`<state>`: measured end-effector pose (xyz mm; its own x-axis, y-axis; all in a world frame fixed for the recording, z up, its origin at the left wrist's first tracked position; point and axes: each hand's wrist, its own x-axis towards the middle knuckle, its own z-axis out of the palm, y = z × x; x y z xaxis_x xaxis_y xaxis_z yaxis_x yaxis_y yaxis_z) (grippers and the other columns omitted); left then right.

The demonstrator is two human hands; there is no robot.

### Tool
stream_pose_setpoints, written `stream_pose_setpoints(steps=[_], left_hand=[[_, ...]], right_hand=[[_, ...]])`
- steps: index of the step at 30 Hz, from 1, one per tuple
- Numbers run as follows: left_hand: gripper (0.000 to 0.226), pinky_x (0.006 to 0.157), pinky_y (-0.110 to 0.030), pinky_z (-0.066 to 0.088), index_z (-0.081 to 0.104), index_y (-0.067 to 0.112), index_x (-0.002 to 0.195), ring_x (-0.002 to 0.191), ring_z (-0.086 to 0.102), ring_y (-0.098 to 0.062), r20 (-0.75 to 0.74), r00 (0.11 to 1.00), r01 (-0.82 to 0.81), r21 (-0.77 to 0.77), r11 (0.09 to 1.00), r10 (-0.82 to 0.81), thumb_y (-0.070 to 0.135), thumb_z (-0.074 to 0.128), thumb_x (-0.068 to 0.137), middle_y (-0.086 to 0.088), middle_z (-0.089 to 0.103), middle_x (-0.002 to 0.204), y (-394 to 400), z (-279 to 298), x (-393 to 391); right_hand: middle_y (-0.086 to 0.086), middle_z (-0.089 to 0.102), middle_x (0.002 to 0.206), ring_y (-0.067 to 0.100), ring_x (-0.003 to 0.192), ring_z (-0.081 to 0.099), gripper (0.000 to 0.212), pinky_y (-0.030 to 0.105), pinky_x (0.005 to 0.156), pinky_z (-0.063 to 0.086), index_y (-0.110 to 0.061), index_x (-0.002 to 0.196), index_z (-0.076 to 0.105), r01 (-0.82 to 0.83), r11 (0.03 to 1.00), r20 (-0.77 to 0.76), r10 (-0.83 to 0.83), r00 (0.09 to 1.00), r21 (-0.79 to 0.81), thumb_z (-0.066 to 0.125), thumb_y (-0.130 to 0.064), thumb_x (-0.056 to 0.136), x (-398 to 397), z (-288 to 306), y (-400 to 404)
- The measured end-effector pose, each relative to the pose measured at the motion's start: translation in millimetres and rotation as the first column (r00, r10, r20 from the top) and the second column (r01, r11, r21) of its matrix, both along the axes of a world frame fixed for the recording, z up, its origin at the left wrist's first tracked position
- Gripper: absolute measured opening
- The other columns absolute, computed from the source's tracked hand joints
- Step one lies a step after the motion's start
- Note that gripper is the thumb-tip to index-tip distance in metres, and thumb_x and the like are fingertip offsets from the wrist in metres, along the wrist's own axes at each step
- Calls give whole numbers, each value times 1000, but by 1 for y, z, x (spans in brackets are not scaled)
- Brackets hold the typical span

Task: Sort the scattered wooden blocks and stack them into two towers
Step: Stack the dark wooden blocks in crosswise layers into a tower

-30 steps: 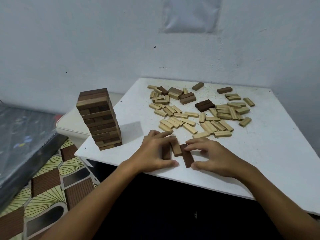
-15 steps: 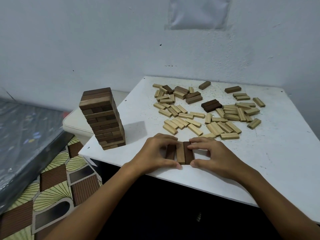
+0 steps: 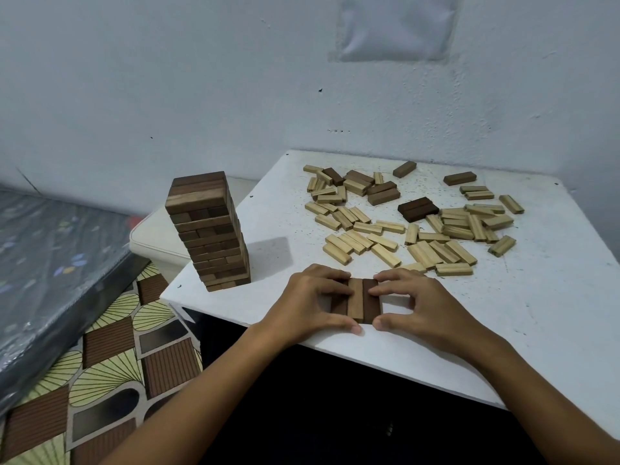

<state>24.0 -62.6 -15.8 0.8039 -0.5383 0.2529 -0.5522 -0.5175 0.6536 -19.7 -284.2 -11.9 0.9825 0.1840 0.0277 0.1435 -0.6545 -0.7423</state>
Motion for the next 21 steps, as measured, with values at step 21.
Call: stream_pose_setpoints(steps=[21], left_hand=[[76,95,-27,46,66,21,121,118,48,-6,-48,999,16,25,1000,-15,47,91,54,7,62,124,0,-1,3]], right_hand=[[-19,52,129,4,123,45,50,32,94,44,-39,110,68,-21,999,0,21,1000,25,81,-42,62,-1,-2,-2]])
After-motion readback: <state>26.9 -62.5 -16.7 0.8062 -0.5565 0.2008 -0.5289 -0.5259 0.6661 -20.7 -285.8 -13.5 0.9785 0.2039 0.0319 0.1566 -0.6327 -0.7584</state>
